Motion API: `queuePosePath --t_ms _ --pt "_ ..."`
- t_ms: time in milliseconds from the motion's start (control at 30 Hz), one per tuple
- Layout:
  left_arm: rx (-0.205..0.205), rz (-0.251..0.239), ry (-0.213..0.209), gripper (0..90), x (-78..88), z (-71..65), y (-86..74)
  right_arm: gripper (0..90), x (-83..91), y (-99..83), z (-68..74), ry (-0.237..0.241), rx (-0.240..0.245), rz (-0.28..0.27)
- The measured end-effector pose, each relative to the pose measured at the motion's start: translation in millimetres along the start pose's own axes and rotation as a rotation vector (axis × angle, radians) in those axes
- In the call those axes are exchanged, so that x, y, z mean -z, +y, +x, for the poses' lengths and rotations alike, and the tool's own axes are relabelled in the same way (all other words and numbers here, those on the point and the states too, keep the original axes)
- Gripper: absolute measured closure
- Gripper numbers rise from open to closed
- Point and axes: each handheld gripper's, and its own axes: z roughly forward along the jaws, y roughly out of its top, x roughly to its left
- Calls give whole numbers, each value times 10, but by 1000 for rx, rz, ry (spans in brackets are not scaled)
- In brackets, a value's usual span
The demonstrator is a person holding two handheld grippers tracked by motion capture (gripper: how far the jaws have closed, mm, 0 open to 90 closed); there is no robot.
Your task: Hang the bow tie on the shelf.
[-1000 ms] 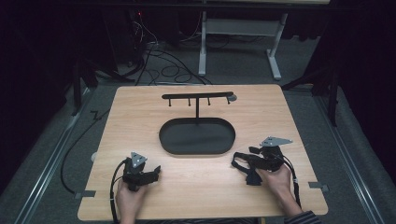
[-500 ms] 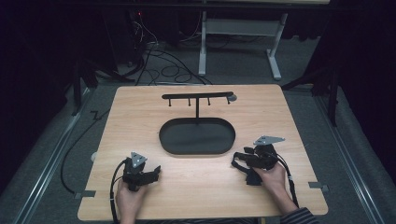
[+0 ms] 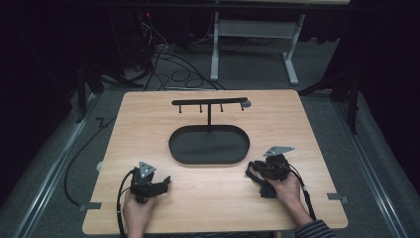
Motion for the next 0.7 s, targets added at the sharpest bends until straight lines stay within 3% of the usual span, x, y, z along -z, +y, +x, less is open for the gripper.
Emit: queuePosePath --t_ms 233,700 --pt "0 0 0 216 0 0 0 899 0 -10 30 -40 28 -2" --pt "-1 1 -1 217 1 1 1 900 92 -3 10 -6 4 -54"
